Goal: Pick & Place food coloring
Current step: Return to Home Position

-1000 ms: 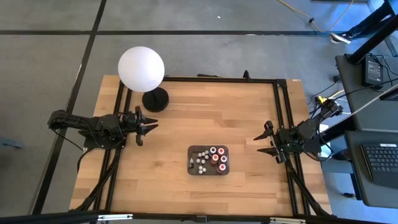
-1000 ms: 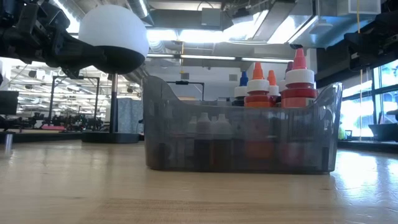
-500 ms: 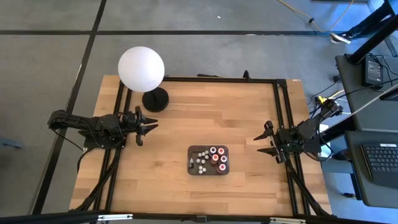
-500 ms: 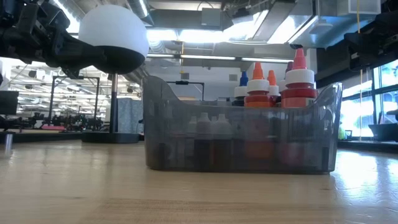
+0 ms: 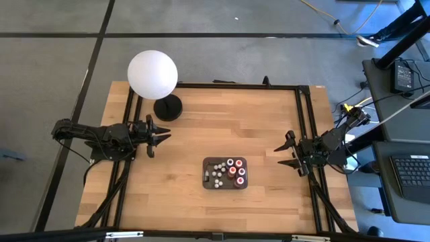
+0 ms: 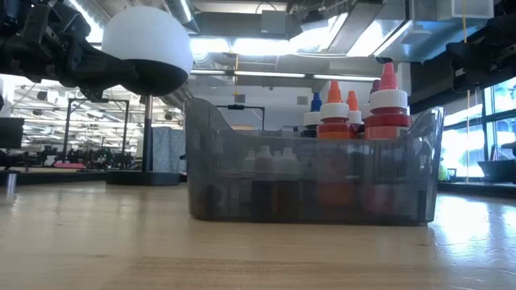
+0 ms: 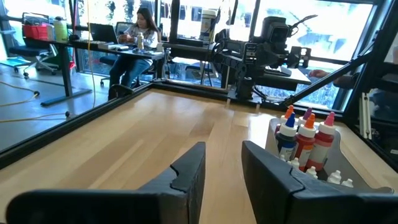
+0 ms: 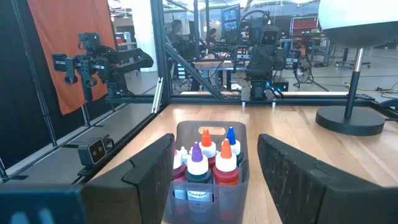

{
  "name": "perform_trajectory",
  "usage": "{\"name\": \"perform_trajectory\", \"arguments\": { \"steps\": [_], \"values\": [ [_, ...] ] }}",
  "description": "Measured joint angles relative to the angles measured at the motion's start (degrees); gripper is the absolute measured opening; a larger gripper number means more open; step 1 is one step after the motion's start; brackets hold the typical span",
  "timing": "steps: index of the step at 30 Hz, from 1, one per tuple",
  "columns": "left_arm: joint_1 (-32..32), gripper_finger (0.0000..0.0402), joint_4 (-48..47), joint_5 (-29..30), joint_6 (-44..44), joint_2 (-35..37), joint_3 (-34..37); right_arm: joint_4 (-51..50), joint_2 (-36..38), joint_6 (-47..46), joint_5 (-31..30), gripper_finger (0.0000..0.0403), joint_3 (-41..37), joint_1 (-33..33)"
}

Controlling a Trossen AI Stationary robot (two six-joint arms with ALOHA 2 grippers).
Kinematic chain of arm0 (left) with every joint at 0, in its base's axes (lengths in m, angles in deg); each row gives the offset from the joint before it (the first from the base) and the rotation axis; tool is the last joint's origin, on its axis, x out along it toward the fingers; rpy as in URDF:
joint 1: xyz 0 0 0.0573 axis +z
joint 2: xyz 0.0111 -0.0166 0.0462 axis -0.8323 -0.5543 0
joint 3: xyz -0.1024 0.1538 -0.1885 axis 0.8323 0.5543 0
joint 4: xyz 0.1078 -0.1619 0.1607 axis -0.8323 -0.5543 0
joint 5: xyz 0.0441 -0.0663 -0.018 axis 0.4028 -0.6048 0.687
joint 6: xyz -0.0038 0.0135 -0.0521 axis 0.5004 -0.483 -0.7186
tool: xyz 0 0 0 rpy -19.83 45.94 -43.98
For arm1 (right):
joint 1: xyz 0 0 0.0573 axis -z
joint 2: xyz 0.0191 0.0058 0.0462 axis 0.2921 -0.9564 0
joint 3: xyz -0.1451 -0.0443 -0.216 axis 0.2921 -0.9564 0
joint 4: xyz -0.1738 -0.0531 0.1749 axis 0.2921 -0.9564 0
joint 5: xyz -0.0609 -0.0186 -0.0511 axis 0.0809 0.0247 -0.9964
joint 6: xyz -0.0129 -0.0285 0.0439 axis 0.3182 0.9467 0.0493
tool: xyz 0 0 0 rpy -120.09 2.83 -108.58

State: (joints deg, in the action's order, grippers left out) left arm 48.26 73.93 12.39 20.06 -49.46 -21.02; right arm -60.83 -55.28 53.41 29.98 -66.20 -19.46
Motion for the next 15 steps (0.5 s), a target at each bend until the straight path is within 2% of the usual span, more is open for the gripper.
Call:
{"name": "perform_trajectory", "arguments": {
  "steps": [15],
  "values": [
    [0.0,0.0102,0.0,0.0,0.0,0.0,0.0,0.0,0.0,0.0,0.0,0.0233,0.0,0.0]
  ]
}}
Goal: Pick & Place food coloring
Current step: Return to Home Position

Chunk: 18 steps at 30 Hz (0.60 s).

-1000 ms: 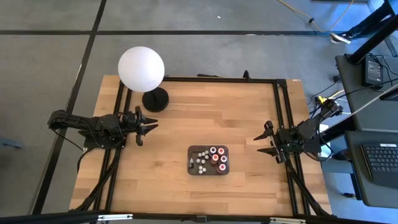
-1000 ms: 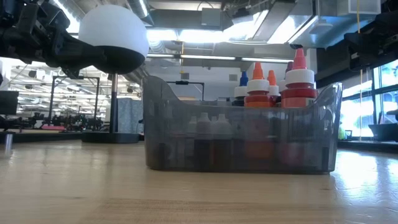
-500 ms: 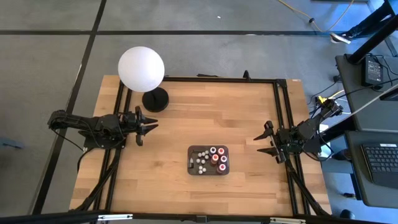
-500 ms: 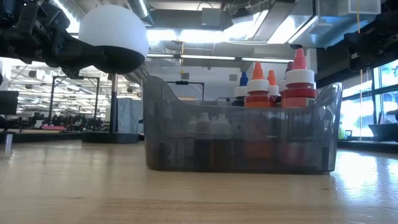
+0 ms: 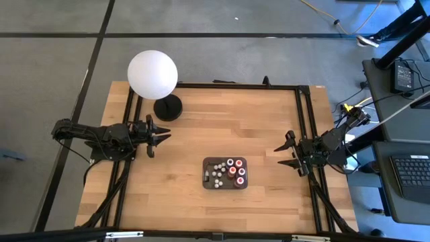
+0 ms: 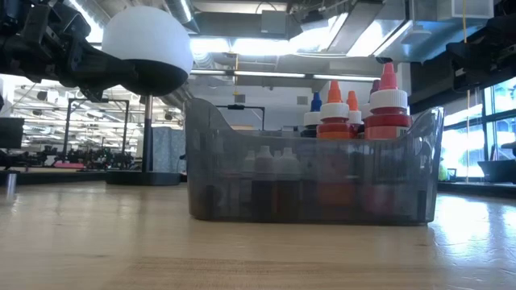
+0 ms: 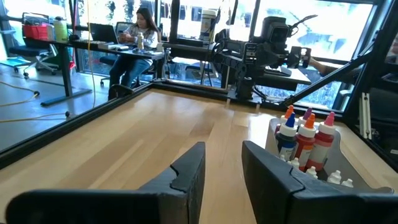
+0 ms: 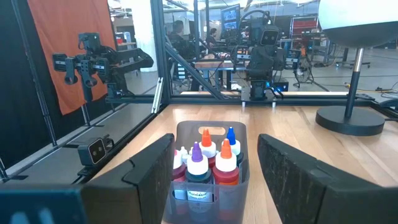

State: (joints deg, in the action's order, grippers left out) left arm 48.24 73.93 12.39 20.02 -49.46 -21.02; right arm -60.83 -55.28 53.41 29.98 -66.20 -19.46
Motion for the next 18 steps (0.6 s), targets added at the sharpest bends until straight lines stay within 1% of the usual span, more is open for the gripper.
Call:
{"name": "perform_trajectory", "arguments": {
  "steps": [18],
  "values": [
    [0.0,0.0099,0.0,0.0,0.0,0.0,0.0,0.0,0.0,0.0,0.0,0.0233,0.0,0.0]
  ]
}}
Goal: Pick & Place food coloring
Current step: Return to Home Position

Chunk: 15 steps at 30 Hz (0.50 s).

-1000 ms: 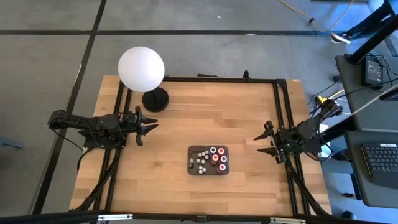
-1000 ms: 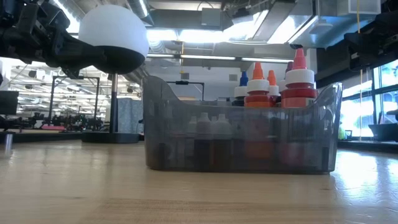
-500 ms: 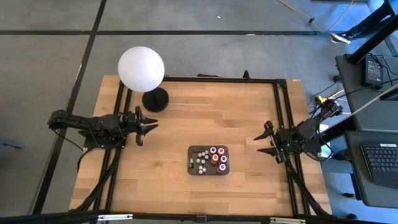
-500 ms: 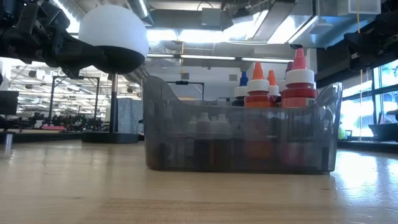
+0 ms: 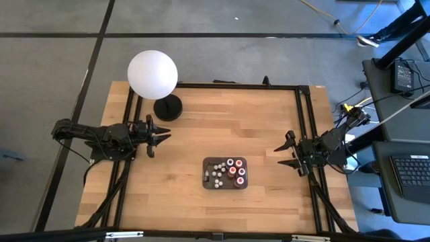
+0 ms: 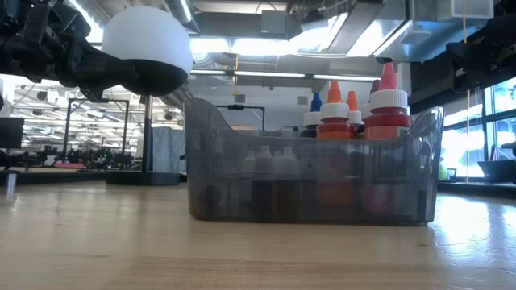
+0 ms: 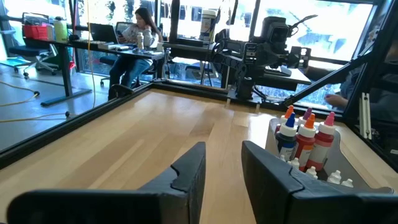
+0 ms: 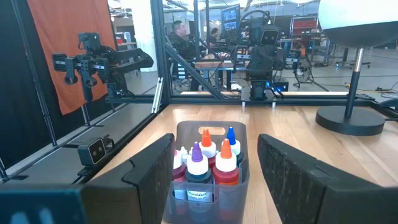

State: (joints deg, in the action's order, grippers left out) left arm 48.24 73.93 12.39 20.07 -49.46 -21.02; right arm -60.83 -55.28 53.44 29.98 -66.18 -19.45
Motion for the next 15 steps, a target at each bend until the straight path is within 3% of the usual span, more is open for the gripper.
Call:
{"name": "perform_trajectory", "arguments": {
  "steps": [15],
  "values": [
    [0.0,0.0098,0.0,0.0,0.0,0.0,0.0,0.0,0.0,0.0,0.0,0.0233,0.0,0.0]
  ]
}}
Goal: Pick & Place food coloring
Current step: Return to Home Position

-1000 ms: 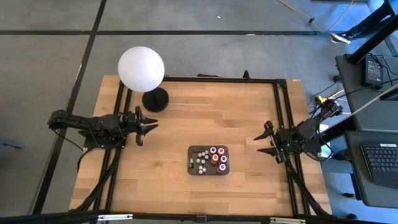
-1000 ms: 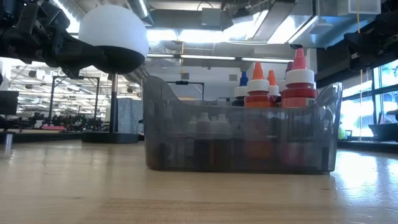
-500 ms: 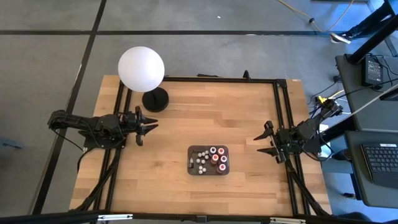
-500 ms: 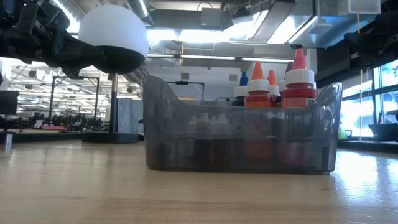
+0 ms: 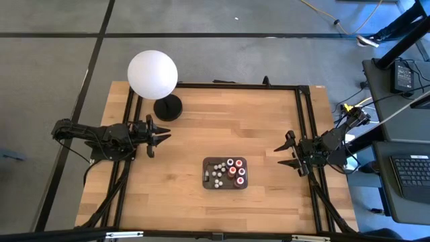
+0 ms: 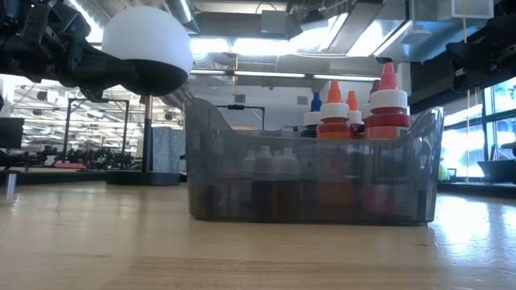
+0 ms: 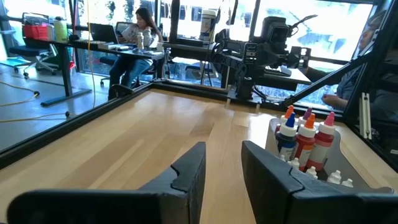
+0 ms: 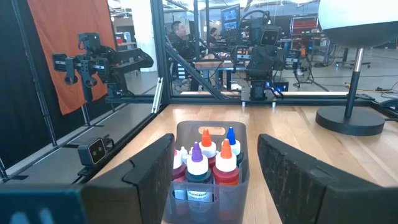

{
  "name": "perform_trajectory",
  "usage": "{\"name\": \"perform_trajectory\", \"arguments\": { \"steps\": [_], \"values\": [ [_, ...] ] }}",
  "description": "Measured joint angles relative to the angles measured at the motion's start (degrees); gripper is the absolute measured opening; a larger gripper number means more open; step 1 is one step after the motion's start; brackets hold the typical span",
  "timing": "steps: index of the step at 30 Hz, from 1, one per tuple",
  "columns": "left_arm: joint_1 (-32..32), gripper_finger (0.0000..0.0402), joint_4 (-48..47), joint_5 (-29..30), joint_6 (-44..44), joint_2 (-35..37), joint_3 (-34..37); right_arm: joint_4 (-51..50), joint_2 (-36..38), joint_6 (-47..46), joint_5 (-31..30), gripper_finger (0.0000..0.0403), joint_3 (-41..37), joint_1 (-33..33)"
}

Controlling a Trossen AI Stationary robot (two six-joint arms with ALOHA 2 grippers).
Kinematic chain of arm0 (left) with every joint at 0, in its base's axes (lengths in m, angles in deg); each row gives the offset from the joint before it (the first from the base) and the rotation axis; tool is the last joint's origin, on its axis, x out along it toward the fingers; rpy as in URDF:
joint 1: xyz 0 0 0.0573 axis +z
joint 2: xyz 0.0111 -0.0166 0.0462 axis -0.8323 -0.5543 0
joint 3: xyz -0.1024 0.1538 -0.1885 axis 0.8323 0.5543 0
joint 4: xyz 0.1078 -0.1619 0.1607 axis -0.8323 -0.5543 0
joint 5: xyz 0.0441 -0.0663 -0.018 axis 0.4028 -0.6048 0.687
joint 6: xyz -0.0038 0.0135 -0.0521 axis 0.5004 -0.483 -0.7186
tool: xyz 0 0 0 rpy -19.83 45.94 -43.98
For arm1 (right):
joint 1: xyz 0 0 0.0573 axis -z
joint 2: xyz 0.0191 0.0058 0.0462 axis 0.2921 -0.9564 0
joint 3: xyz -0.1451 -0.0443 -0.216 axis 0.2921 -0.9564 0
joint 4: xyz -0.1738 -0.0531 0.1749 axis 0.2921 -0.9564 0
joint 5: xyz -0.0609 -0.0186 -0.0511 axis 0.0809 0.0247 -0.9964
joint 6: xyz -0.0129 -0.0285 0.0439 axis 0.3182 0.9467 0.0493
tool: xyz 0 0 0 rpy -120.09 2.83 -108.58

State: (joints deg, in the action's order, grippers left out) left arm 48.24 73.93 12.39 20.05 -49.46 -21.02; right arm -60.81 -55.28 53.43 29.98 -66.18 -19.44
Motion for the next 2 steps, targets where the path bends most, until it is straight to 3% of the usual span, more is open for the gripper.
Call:
{"name": "perform_trajectory", "arguments": {
  "steps": [2],
  "values": [
    [0.0,0.0099,0.0,0.0,0.0,0.0,0.0,0.0,0.0,0.0,0.0,0.0233,0.0,0.0]
  ]
}}
